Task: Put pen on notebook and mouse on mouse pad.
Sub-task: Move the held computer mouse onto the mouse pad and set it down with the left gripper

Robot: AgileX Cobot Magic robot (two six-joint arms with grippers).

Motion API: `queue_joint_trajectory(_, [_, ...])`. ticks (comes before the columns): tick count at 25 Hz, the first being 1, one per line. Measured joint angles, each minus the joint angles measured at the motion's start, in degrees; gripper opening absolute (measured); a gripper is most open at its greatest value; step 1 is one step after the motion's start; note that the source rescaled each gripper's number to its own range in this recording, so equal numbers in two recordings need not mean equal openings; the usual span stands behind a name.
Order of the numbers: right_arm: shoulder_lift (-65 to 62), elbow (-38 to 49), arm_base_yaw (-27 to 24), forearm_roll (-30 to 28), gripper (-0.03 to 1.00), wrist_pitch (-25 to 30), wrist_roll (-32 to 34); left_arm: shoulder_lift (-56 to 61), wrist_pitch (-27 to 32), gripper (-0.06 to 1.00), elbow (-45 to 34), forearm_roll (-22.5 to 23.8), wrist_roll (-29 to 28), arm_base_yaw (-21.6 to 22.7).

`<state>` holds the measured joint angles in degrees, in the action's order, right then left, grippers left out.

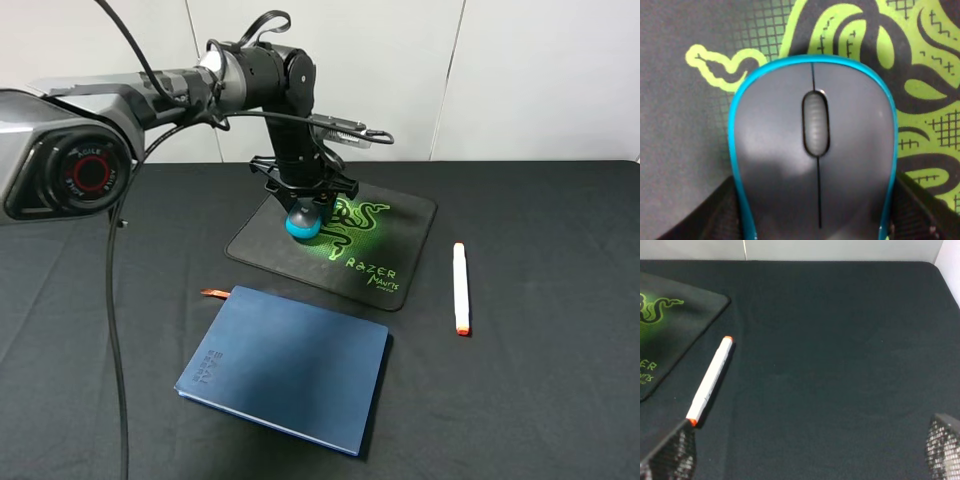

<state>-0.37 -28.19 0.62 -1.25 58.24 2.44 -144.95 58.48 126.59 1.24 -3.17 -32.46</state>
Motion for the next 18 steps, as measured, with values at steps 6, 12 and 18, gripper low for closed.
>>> queue_joint_trajectory(6, [0.0,0.0,0.0,0.0,1.0,0.0,0.0,0.0,-0.4,0.16,0.2,0.0,0.0,0.0])
queue_joint_trajectory(12, [0.0,0.0,0.0,0.0,1.0,0.0,0.0,0.0,-0.6,0.82,0.2,0.0,0.0,0.0])
queue_joint_trajectory(18, [0.0,0.0,0.0,0.0,1.0,0.0,0.0,0.0,-0.6,0.88,0.2,0.1,0.0,0.0])
